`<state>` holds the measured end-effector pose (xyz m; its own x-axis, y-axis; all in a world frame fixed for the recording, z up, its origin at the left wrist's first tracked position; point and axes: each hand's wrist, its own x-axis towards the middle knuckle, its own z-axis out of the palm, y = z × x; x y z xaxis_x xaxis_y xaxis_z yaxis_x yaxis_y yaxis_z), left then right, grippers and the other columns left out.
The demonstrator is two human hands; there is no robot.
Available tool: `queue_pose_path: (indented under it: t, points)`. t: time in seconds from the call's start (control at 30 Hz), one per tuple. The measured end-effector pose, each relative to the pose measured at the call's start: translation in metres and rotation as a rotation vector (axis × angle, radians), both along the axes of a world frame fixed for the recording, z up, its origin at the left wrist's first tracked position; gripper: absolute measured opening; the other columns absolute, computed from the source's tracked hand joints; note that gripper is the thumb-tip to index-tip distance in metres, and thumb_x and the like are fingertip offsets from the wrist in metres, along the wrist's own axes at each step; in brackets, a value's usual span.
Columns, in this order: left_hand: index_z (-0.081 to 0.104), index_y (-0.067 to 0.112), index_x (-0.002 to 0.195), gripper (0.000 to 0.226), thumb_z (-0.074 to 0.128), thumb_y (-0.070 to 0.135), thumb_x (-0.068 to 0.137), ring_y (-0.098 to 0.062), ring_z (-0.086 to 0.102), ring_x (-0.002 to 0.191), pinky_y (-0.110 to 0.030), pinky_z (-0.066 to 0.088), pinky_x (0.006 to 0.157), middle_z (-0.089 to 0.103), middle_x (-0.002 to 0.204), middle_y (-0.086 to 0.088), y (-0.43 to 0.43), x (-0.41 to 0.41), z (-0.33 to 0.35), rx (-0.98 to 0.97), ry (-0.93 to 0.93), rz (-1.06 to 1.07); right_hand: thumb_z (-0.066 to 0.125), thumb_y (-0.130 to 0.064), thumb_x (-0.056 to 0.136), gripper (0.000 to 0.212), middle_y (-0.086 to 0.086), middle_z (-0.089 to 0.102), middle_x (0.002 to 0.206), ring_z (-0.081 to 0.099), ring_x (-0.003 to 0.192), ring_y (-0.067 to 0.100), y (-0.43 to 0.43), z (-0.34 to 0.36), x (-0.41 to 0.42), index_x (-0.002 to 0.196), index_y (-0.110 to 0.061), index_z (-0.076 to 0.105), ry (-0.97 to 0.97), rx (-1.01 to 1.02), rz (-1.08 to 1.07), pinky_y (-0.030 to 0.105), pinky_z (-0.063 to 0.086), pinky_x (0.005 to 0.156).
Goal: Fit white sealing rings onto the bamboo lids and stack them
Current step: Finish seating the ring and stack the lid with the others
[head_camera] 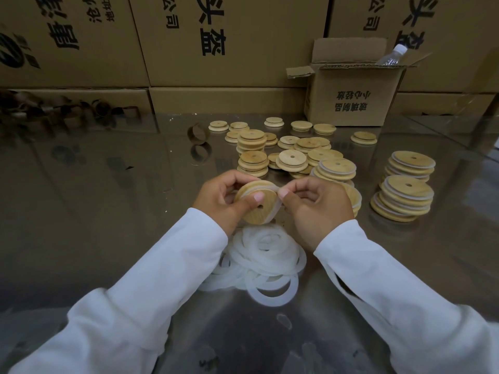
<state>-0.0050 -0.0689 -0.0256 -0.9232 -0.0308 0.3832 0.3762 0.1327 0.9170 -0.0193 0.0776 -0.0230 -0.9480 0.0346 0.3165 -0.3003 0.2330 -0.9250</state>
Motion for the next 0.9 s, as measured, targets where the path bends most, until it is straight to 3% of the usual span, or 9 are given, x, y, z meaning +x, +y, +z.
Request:
queue_pose_path:
  t: [0.17,0.33,0.43,0.63,0.9]
  points:
    - [0.063,0.014,0.085,0.015,0.064,0.001,0.079,-0.002,0.063,0.069,-0.014,0.05,0.064,0.067,0.083,-0.003,-0.0019,-0.0004,-0.0005,0.064,-0.04,0.046,0.068,-0.015,0.08,0.011,-0.012,0.065,0.073,0.062,0.069,0.0,-0.0023,0.0004,0.005,0.074,-0.023,0.063,0.13,0.058,0.061,0.01,0.049,0.063]
    - [0.063,0.011,0.086,0.012,0.062,0.001,0.08,-0.009,0.065,0.067,-0.022,0.055,0.063,0.067,0.079,-0.005,-0.003,-0.0014,0.0014,0.206,-0.111,0.065,0.068,-0.023,0.08,0.01,-0.012,0.065,0.072,0.061,0.068,0.0,-0.0043,-0.0047,0.0054,0.074,-0.026,0.061,0.139,0.075,0.036,0.018,0.052,0.068]
    - [0.062,0.011,0.086,0.016,0.064,-0.002,0.077,-0.016,0.063,0.074,-0.026,0.055,0.069,0.066,0.082,-0.007,-0.0029,-0.0015,0.001,0.165,-0.168,0.029,0.065,-0.021,0.082,0.011,-0.012,0.064,0.07,0.061,0.068,0.002,-0.0031,-0.0049,0.0044,0.072,-0.026,0.06,0.153,0.115,0.019,0.019,0.052,0.067]
    - [0.065,0.016,0.086,0.017,0.067,0.002,0.077,-0.004,0.064,0.068,-0.017,0.053,0.064,0.067,0.079,-0.001,-0.0029,-0.0015,-0.0007,0.029,-0.156,0.037,0.06,-0.015,0.085,0.019,-0.016,0.059,0.068,0.056,0.063,-0.001,-0.0039,-0.0054,0.0043,0.071,-0.026,0.056,0.14,0.245,0.031,0.004,0.043,0.059]
    - [0.063,0.018,0.084,0.02,0.066,-0.001,0.077,-0.005,0.062,0.072,-0.017,0.052,0.067,0.066,0.082,0.0,-0.0022,-0.0009,0.0012,-0.002,-0.079,0.028,0.056,-0.008,0.086,0.024,-0.005,0.061,0.072,0.059,0.071,0.01,-0.0029,-0.0025,0.0003,0.068,-0.023,0.055,0.018,0.161,0.046,0.016,0.048,0.065]
